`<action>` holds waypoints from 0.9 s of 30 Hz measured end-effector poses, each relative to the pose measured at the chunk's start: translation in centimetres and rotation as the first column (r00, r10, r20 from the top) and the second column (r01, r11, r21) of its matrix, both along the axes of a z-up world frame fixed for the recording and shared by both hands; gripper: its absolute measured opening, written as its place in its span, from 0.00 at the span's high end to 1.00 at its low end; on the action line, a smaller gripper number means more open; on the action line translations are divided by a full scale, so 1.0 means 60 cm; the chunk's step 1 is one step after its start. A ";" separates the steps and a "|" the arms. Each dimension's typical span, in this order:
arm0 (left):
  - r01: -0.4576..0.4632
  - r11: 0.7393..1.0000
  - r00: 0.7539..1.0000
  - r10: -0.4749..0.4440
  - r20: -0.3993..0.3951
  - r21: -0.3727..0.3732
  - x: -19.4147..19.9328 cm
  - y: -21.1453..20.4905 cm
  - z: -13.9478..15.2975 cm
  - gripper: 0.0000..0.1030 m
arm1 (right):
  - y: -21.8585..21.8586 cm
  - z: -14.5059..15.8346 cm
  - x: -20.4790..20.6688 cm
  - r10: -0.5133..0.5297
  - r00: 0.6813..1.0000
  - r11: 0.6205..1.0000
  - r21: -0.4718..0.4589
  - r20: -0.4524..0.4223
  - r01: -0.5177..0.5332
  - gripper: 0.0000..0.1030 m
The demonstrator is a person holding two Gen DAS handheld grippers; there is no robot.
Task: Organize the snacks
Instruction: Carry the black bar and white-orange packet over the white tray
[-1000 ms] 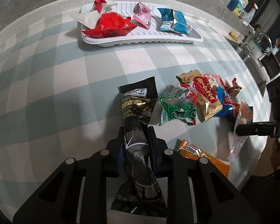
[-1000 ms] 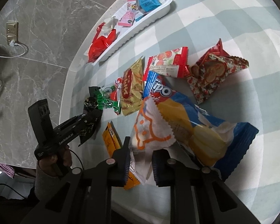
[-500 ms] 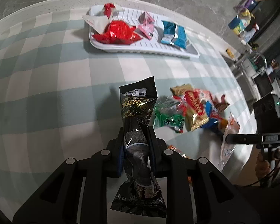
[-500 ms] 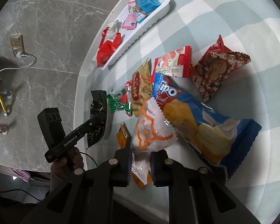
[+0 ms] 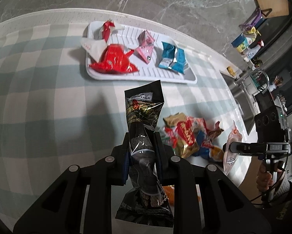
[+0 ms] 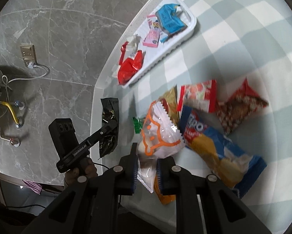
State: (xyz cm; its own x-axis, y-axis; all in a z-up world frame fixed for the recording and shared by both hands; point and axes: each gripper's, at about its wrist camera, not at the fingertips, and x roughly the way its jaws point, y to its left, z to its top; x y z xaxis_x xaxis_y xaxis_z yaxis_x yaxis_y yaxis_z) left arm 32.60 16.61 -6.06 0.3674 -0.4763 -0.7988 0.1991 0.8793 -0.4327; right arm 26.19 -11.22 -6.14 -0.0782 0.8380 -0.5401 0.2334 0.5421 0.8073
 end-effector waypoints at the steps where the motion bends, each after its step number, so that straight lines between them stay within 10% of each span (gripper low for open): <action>1: 0.000 1.000 1.000 0.000 0.005 0.000 0.006 -0.001 0.004 0.81 | -0.002 0.001 0.006 0.000 1.000 1.000 0.000 0.002 0.000 0.83; 27: 0.021 0.999 0.998 -0.019 0.068 -0.031 0.217 -0.029 0.061 0.81 | 0.031 -0.009 0.218 0.093 0.991 0.994 -0.072 0.098 -0.086 0.83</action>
State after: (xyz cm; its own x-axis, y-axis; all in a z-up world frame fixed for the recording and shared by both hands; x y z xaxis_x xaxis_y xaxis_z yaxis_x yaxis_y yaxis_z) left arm 45.61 14.86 -2.42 0.4101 -0.5087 -0.7570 0.2460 0.8609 -0.4453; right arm 39.27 -9.38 -6.71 -0.0934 0.7912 -0.6043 0.1007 0.6114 0.7849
